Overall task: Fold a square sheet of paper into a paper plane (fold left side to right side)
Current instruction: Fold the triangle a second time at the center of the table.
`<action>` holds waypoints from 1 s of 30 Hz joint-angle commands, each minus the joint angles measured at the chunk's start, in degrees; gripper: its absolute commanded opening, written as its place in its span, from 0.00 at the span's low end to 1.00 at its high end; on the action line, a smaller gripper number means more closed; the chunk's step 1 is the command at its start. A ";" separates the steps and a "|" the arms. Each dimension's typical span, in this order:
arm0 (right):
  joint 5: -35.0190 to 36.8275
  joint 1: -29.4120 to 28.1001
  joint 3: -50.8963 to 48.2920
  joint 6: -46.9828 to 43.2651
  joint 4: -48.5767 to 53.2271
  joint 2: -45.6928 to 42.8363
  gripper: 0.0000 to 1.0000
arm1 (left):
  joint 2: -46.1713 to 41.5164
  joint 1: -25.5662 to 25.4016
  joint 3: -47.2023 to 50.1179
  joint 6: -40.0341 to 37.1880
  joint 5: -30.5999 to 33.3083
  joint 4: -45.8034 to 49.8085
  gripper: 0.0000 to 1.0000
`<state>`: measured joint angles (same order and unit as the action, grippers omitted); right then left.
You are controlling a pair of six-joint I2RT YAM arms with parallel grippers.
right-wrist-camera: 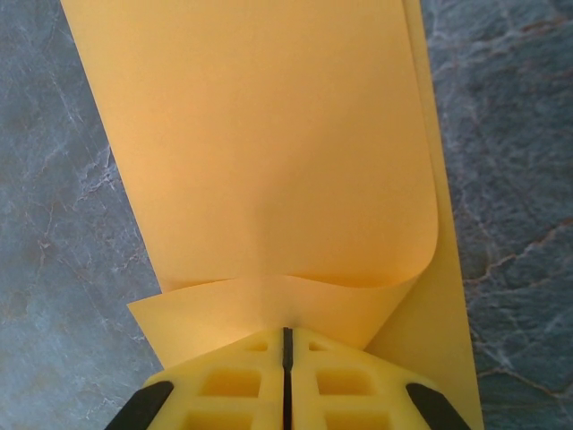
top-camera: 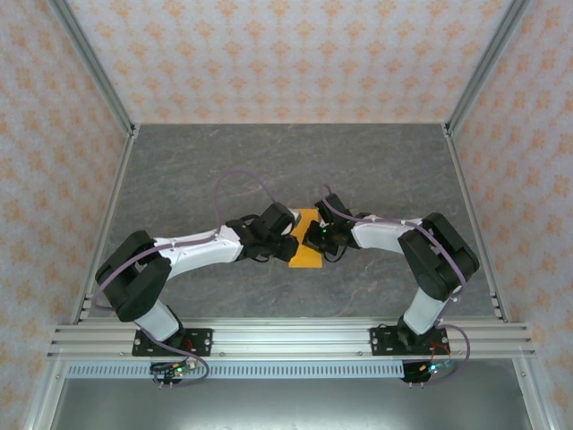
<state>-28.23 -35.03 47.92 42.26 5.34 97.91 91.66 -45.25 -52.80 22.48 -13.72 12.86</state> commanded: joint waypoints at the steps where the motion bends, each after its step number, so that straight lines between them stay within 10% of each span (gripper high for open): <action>1: 2.72 -0.31 0.41 -1.11 4.21 1.65 0.08 | 0.64 0.12 2.05 3.83 -7.99 -5.02 0.17; 30: 3.86 -0.83 1.47 -2.31 7.15 0.97 0.09 | 7.69 1.71 4.71 6.44 -8.35 -6.20 0.12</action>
<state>-27.18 -35.53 48.90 41.12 7.22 98.04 99.18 -44.07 -49.41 28.51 -23.57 5.08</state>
